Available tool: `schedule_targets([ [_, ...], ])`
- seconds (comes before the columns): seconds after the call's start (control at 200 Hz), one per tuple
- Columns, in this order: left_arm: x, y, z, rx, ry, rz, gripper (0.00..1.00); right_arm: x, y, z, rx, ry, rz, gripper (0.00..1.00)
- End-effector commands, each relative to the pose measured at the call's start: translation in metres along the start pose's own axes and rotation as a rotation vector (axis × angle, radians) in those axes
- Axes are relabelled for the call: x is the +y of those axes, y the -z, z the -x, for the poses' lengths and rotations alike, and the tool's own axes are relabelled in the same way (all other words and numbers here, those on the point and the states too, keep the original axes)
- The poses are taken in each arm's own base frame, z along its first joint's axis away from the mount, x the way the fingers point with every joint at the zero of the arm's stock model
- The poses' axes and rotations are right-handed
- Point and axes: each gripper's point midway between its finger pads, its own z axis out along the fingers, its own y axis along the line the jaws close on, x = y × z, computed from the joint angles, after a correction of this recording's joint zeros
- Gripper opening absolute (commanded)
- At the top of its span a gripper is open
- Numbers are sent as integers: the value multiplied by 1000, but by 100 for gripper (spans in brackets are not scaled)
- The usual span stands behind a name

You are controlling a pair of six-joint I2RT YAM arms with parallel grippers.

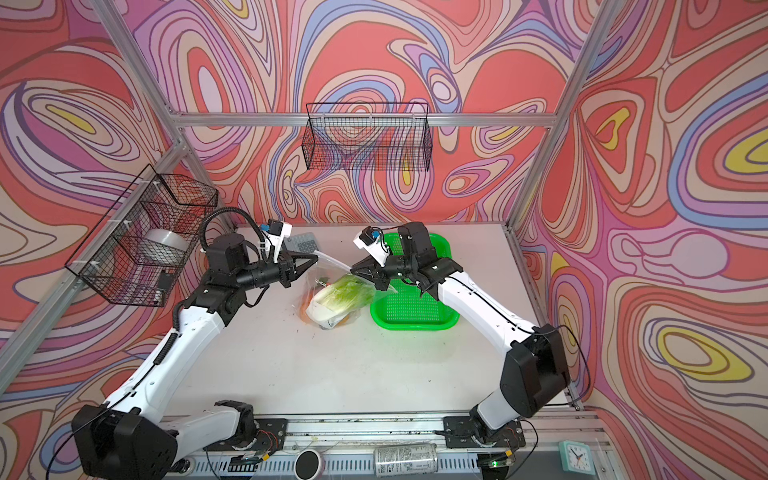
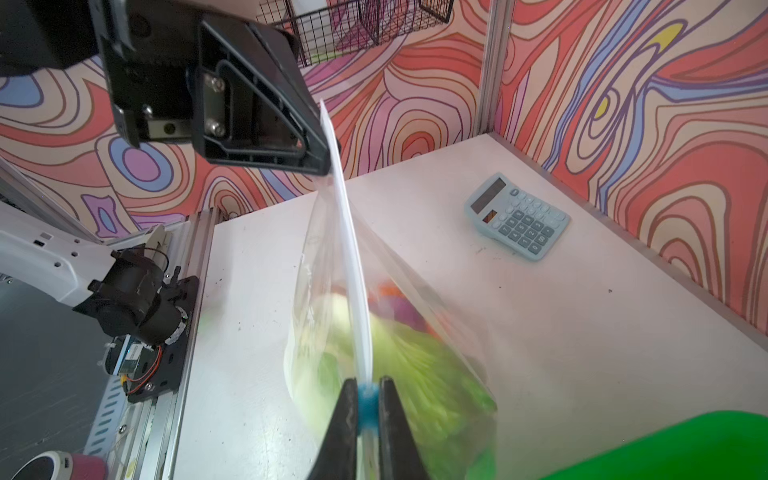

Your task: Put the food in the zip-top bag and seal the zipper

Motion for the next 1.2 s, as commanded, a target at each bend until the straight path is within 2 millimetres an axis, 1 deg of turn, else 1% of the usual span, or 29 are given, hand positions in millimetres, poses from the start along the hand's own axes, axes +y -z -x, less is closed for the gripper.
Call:
schedule_targets([
  [0.0,12,18,28,-108,-85,100,0,-9,11,-31,85,-76,-73,5],
  [0.255,31,22,25,-114,-71,174,0,-9,15,-59,140,-120,-107,4],
  [0.541,54,33,25,-131,-54,268,0,-9,25,-75,182,-136,-149,4],
  [0.676,62,36,23,-135,-48,298,0,-8,29,-84,210,-151,-163,4],
  [0.901,70,41,23,-145,-43,336,0,-6,39,-96,239,-170,-198,4],
  [1.192,70,41,24,-149,-38,334,0,-4,50,-105,269,-183,-238,4],
])
